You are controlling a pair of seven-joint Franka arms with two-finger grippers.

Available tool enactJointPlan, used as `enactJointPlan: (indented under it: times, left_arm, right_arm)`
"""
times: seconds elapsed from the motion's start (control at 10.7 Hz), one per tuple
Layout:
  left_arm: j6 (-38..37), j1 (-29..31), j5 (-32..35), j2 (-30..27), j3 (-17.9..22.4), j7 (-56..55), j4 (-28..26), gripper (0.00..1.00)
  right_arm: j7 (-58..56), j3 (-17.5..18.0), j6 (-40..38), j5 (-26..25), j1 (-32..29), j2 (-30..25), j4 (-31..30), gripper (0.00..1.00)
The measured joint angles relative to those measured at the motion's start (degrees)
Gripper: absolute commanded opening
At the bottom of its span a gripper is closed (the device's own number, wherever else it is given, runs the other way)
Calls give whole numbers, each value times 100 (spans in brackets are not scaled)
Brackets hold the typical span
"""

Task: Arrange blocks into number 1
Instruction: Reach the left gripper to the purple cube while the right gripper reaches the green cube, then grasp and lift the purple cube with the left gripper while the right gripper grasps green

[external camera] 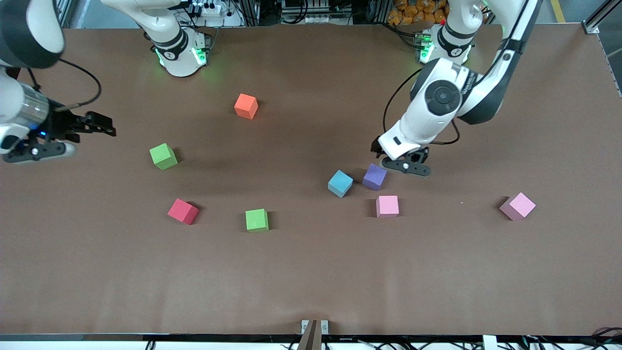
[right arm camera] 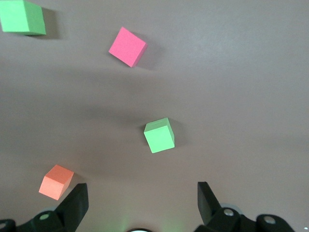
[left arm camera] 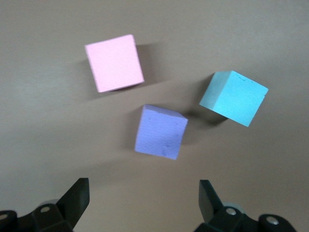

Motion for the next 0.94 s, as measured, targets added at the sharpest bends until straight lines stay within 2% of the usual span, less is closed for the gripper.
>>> enactJointPlan:
  times: [0.47, 0.75, 0.94]
  left_arm:
    - [884, -179, 178, 857, 1, -2, -18, 100]
    - [1180, -203, 379, 1139, 15, -2, -12, 100]
    - [1198, -222, 699, 1209, 54, -4, -5, 100]
  right_arm:
    - [0, 3, 1499, 1, 11, 27, -1599, 100]
    - [0, 7, 2654, 2, 139, 98, -2564, 100]
    - [0, 8, 3109, -4, 406, 263, -2772, 100]
